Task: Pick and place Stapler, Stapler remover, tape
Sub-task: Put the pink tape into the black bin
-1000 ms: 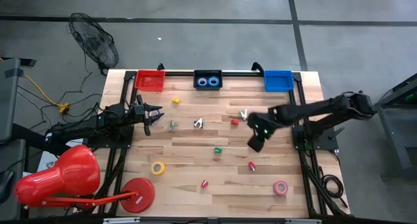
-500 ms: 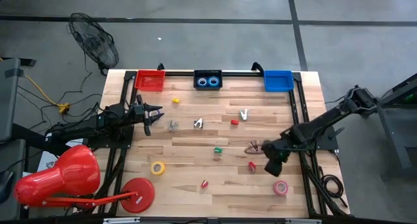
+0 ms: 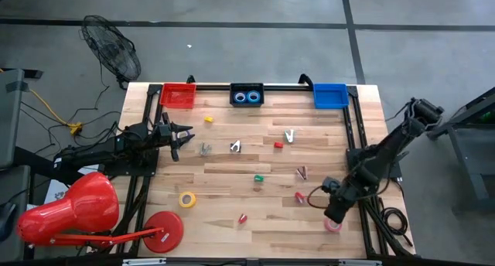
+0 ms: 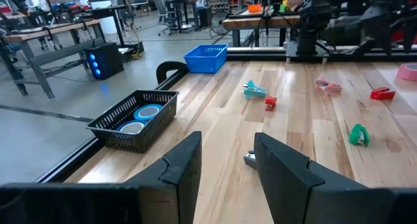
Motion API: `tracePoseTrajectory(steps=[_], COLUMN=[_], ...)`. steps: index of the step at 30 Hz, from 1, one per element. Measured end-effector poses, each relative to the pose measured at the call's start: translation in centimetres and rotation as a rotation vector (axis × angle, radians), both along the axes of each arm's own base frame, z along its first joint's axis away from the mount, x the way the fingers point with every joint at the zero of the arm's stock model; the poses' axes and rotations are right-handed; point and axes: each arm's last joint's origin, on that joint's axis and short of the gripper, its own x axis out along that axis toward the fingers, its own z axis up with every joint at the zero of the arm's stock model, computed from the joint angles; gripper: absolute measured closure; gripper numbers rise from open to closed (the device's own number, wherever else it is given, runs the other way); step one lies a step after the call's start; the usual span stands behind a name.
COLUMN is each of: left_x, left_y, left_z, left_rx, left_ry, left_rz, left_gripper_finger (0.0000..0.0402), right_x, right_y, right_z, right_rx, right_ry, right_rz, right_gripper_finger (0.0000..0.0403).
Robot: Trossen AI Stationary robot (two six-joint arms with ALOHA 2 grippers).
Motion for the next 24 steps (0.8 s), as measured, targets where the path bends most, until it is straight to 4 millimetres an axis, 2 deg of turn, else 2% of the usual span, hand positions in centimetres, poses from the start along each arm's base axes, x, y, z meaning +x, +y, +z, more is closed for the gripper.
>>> tracePoseTrajectory(steps=[9,16,24], left_x=[0.0,0.0,0.0], left_y=[0.0,0.0,0.0], left_z=[0.0,0.0,0.0], left_rx=[0.0,0.0,0.0], left_ry=[0.0,0.0,0.0], left_rz=[0.0,0.0,0.0], left_gripper_finger=[0.0263,0.0263,0.0263], right_x=[-1.1,-0.7,-0.3], right_y=[1.8,3.2,3.7], right_z=[-1.2,-2.4,-4.1], right_rx=[-0.021,-0.007,-0.059], right_ry=[0.1,0.107,0.157], right_rz=[-0.058,-0.082,-0.119], right_gripper_finger=[0.0259,0.0259,0.0259])
